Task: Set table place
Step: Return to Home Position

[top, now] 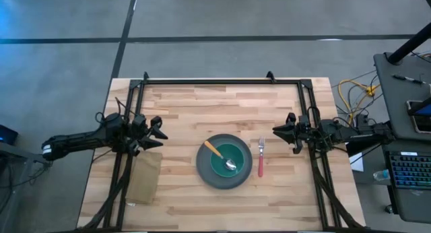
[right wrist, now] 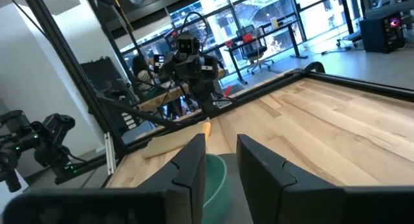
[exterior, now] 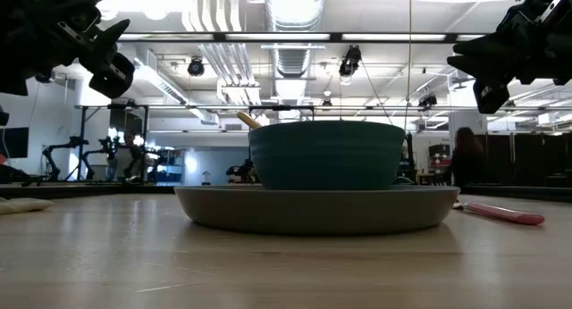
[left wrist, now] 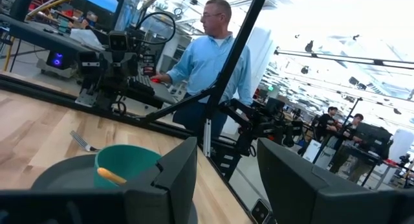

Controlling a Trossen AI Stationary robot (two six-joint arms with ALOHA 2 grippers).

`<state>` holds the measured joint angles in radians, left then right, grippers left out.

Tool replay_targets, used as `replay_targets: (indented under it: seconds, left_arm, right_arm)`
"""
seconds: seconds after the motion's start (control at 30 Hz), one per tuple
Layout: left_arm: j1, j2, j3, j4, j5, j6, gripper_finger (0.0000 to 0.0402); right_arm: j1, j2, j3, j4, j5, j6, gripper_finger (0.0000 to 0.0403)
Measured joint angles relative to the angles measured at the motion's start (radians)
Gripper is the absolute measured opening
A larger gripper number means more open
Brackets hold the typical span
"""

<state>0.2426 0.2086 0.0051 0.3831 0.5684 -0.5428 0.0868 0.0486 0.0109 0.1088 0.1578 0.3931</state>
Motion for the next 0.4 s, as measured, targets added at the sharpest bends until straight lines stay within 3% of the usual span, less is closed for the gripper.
replay_targets:
  seconds: [0.4]
  left_arm:
    - [0.000,0.000,0.000,0.000,0.000,0.000,0.0148]
  right_arm:
    - [0.000,0.000,0.000,0.000,0.000,0.000,0.0070]
